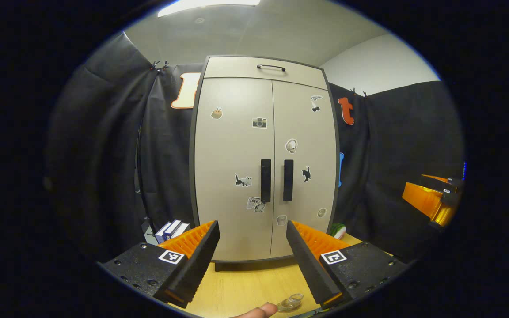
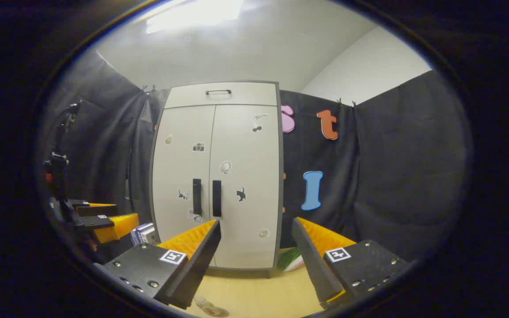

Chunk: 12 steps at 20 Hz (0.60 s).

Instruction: Grasp the bottle in the cabinet with the left hand and place it on the coaster, then close the right door with the right hand and the left door with the left hand.

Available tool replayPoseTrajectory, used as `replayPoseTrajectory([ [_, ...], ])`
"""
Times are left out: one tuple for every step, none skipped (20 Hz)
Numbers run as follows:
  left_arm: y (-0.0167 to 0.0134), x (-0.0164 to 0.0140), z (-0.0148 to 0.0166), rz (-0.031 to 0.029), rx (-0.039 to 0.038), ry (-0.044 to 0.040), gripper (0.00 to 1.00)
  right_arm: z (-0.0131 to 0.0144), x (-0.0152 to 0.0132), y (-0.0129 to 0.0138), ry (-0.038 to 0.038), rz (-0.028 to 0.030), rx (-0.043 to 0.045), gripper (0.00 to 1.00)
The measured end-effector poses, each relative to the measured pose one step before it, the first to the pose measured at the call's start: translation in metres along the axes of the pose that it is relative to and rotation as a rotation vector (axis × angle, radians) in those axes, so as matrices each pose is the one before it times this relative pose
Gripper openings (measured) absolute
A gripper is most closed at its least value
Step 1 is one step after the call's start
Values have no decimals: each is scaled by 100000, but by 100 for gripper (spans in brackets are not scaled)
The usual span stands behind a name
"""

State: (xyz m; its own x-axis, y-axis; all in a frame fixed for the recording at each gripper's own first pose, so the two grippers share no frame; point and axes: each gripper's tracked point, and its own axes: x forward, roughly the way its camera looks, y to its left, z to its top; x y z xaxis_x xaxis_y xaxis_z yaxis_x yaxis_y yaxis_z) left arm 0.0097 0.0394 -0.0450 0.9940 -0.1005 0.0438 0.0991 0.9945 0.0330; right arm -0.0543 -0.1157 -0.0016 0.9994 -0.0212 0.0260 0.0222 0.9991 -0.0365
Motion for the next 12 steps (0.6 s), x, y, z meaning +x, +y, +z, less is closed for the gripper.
replayPoseTrajectory([
  [-630,65,266,-66,-265,-877,94,253,109,-445,-714,-151,256,97],
  [-543,91,103,124,19,-499,97,297,161,-638,-380,-605,909,97],
  [-603,131,203,-17,302,-339,97,158,102,-552,212,-335,846,97],
  [-432,142,248,420,355,-216,97,105,92,-706,367,-530,519,99],
  [-494,232,230,-143,-300,-609,96,347,102,-728,-732,-435,262,97],
  [-626,244,352,-278,-431,-786,96,449,26,-559,-813,385,147,97],
  [-387,230,287,323,-54,-498,97,282,69,-480,-786,600,184,97],
  [-412,122,288,-59,-17,-545,97,105,70,-584,-88,133,382,97],
  [-360,161,423,418,230,-1333,97,43,99,-496,517,196,585,97],
  [-186,225,280,1098,835,-973,97,76,67,-393,230,417,347,99],
  [-74,81,165,1223,526,-649,96,176,164,-321,-143,175,135,97],
  [-282,163,-27,833,-885,-569,96,187,113,-424,-383,407,162,97],
])
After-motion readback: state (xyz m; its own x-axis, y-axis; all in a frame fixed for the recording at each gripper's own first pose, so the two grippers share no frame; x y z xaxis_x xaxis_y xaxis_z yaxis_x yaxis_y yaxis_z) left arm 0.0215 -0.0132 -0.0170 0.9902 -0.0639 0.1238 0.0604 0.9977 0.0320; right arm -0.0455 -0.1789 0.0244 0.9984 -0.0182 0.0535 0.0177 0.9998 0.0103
